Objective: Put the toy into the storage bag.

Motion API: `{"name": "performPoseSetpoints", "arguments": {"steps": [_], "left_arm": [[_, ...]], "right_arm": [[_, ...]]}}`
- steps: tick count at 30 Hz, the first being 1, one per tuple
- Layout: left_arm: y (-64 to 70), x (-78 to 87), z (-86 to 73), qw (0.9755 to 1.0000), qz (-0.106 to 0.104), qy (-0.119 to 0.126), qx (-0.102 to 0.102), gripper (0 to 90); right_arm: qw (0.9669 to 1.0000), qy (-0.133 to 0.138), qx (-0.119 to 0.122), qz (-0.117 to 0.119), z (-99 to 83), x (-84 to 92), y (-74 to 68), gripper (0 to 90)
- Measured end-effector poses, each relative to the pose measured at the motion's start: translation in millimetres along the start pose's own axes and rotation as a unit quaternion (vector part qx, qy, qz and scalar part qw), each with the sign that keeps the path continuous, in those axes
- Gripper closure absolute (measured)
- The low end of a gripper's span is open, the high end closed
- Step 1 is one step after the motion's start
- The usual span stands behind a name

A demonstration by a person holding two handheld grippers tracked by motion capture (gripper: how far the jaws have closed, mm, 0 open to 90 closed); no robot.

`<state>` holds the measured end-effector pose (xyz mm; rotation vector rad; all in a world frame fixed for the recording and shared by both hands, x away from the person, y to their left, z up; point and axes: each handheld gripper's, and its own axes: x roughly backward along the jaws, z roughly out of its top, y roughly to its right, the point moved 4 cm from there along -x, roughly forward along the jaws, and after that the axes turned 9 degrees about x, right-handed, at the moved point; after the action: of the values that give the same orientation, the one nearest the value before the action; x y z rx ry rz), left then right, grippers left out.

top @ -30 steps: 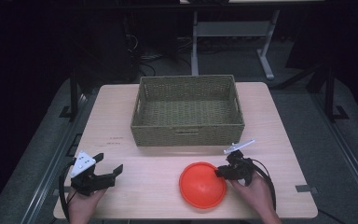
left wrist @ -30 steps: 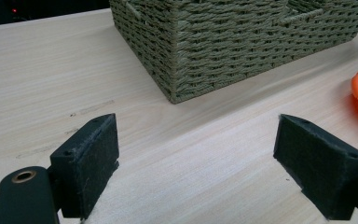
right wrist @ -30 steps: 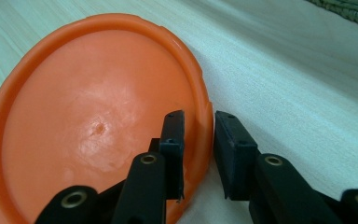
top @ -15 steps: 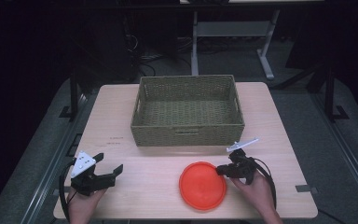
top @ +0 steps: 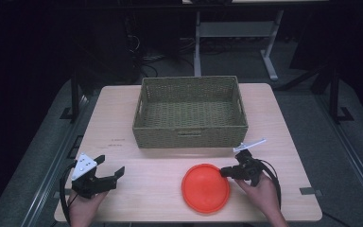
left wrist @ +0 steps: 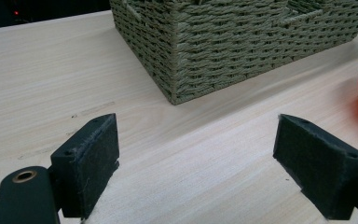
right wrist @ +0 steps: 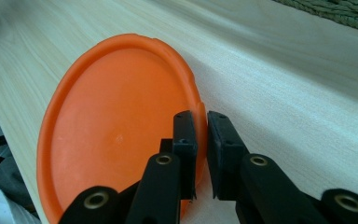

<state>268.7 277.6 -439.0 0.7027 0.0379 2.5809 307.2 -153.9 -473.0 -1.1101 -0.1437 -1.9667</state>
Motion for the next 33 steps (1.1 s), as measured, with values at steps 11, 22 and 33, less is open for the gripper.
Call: {"name": "performPoseSetpoints", "arguments": {"steps": [11, 22, 33], "left_arm": [[0.4, -0.1, 0.3, 1.0, 0.0, 0.002, -0.002, 13.9], [0.4, -0.6, 0.3, 1.0, 0.0, 0.001, -0.002, 13.9], [1.7, -0.3, 0.8, 1.0, 0.0, 0.003, -0.003, 13.9]], "right_arm": [[1.0, -0.001, -0.006, 0.007, 0.3, -1.0, 1.5, 82.0], [0.9996, -0.005, -0.016, 0.025, -0.6, -5.1, 6.8, 80.2], [0.9986, -0.014, -0.03, 0.041, -5.4, -10.2, 8.8, 74.8]]}}
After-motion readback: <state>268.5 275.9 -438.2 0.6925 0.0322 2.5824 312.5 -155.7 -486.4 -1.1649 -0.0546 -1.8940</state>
